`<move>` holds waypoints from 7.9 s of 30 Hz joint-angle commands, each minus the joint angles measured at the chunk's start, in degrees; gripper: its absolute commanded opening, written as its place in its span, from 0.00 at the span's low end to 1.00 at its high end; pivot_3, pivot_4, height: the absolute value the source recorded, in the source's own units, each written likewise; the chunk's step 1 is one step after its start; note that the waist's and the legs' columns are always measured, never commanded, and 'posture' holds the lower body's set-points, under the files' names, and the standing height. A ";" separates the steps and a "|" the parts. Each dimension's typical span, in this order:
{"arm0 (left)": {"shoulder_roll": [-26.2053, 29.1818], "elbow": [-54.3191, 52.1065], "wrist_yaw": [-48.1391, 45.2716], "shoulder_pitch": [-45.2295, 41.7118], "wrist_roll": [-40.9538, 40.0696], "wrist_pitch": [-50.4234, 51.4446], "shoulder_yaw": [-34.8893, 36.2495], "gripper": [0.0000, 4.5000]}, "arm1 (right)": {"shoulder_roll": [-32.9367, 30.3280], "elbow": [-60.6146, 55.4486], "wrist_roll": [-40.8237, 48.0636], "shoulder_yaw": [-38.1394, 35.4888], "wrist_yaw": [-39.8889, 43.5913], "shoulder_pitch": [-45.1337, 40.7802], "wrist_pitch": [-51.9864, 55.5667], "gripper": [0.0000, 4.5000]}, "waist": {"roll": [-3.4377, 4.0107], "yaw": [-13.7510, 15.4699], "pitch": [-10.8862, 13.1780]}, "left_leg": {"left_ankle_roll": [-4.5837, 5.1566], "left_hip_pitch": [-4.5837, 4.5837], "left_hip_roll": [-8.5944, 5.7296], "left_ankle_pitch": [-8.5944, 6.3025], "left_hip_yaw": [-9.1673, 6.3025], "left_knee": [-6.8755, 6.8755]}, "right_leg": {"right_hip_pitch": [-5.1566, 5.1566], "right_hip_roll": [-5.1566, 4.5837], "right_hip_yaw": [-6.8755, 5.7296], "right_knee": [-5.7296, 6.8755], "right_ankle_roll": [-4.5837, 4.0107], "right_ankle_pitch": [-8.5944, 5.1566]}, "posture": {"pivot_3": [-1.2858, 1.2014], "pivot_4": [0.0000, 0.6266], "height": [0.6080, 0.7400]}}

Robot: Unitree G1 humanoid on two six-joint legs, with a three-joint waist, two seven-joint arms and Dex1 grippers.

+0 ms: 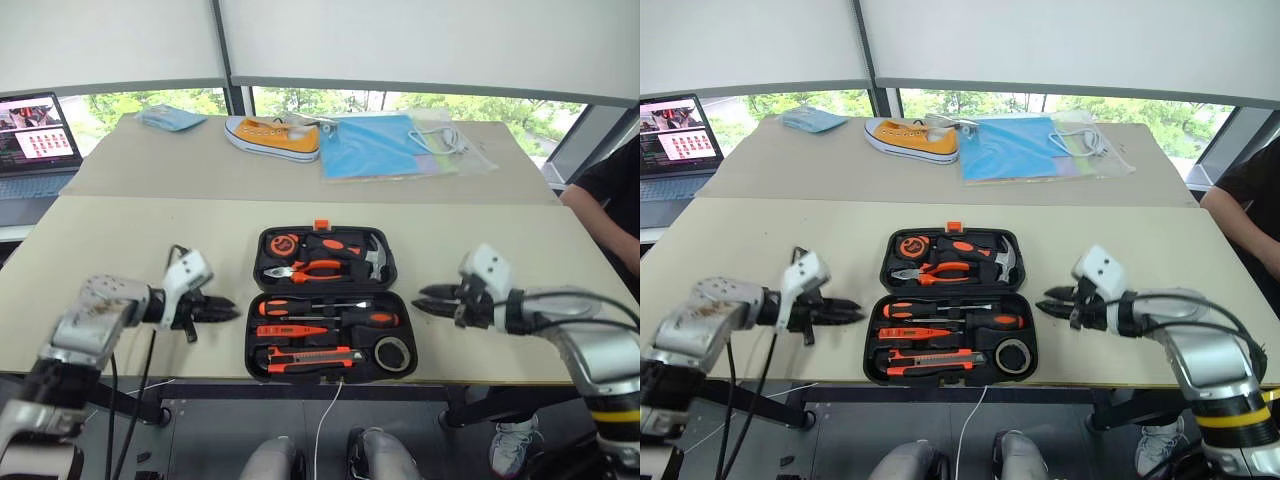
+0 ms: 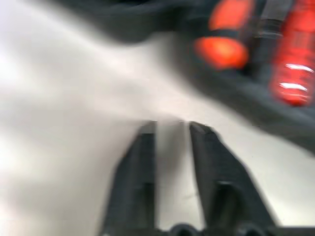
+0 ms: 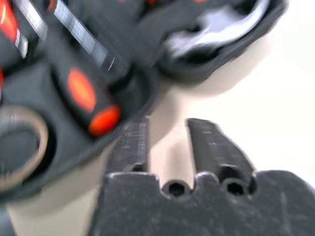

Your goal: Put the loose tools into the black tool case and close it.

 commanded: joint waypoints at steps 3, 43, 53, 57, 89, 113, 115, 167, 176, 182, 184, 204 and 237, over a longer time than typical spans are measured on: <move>-6.98 9.41 8.67 -14.25 -4.38 15.31 5.29 0.79 | 3.81 5.78 -0.99 2.82 -4.97 -9.26 6.31 0.86 | -0.02 0.31 -0.01 | 0.02 -0.01 -0.05 0.02 0.00 0.05 | 0.01 -0.03 0.02 0.06 -0.02 0.03 | 0.52 0.24 0.84; -19.79 16.62 15.73 -20.37 1.96 -19.49 6.43 0.00 | 19.78 20.85 -7.26 -0.90 -23.44 -26.90 -4.14 0.00 | 0.01 -1.23 -0.07 | -0.86 -0.21 -0.19 0.32 0.12 -0.03 | -0.38 -0.32 0.03 0.48 -0.76 0.60 | 0.52 0.24 0.84; -21.74 17.69 22.87 -15.28 11.02 -40.75 3.30 0.00 | 17.91 16.26 -16.91 1.38 -27.27 -14.49 -28.19 0.00 | 0.02 -1.62 -0.07 | -0.31 -0.79 -0.12 0.63 0.25 -0.19 | -0.89 -0.04 -0.03 0.55 -0.79 0.60 | 0.52 0.24 0.84; -22.97 18.07 29.71 -12.73 13.56 -45.97 3.86 0.00 | 18.11 15.58 -20.46 1.22 -29.83 -6.80 -39.00 0.00 | 0.01 -1.35 -0.07 | -0.31 -0.77 -0.11 0.63 0.30 -0.34 | -0.78 -0.02 -0.04 0.25 -0.78 0.60 | 0.52 0.24 0.84; -16.51 13.43 24.30 -15.37 1.39 -4.71 4.55 1.00 | 12.65 2.22 2.97 -4.80 -29.46 -6.66 6.08 0.81 | -0.08 0.41 -0.06 | -0.06 -0.09 0.21 0.62 0.37 -0.15 | -0.04 0.03 0.02 0.00 -0.18 0.46 | 0.52 0.24 0.84; -29.75 57.95 33.39 -41.49 6.80 -14.78 9.00 0.05 | 20.37 37.89 -5.54 -3.57 -31.76 -27.98 3.37 0.11 | -0.10 -2.00 -0.06 | -0.08 -0.07 -0.07 0.71 0.49 -0.79 | -0.04 -0.14 -0.07 -0.07 -0.55 0.65 | 0.52 0.24 0.84; -29.71 57.96 33.11 -41.44 6.93 -14.88 9.37 0.00 | 20.44 37.67 -5.61 -3.39 -31.22 -27.89 3.26 0.00 | -0.10 -2.02 -0.06 | -0.09 -0.07 -0.07 0.71 0.49 -0.75 | -0.03 -0.17 -0.08 -0.05 -0.54 0.65 | 0.52 0.24 0.84; -14.32 35.53 8.02 -24.84 15.34 -46.46 -3.67 0.04 | -6.08 -20.20 0.18 0.41 -1.91 26.19 -21.70 0.00 | -0.30 1.58 -0.16 | 0.29 0.05 0.64 0.49 1.50 -0.17 | 0.01 0.02 0.28 -0.03 -0.14 0.41 | 0.52 0.24 0.84; -24.17 57.20 9.40 -38.49 26.85 -62.69 -11.69 0.02 | -4.91 -17.88 -6.35 9.08 -1.77 19.16 -20.97 0.00 | -0.40 0.27 -0.13 | 0.59 -0.37 0.57 0.32 1.56 -0.02 | -0.09 -0.03 -0.04 -0.18 -0.42 0.70 | 0.52 0.24 0.84; -23.93 58.70 -4.89 -37.15 29.12 -70.37 -14.52 0.02 | -3.26 -11.45 -10.62 7.61 -6.05 13.27 -20.51 0.00 | -0.40 0.29 -0.14 | 0.53 -0.21 0.60 0.30 1.58 0.01 | -0.07 -0.17 0.00 -0.25 -0.02 0.44 | 0.52 0.24 0.84; -23.60 58.56 -10.40 -36.39 28.49 -70.18 -14.29 0.02 | -3.02 -7.66 -12.84 6.34 -8.16 11.46 -22.01 0.00 | -0.39 0.27 -0.14 | 0.53 -0.17 0.61 0.31 1.65 0.05 | -0.05 -0.21 0.01 -0.21 -0.02 0.43 | 0.52 0.24 0.84; -24.75 62.25 14.58 -40.83 30.67 -59.10 -9.74 0.02 | -1.86 -10.40 -6.24 2.91 -0.25 15.08 -20.76 0.00 | -0.41 0.26 -0.29 | 0.69 -0.15 0.68 0.24 1.73 0.09 | -0.05 -0.20 0.03 -0.08 -0.01 0.45 | 0.52 0.24 0.84; -15.52 29.04 -26.33 -23.94 6.56 -45.18 -16.17 0.02 | -1.94 -14.90 -11.34 -4.31 -7.08 19.31 -15.90 0.00 | -0.41 -0.70 -0.27 | 0.56 -0.15 0.64 0.20 1.78 0.07 | -0.07 -0.33 -0.03 -0.06 -0.05 0.27 | 0.52 0.24 0.84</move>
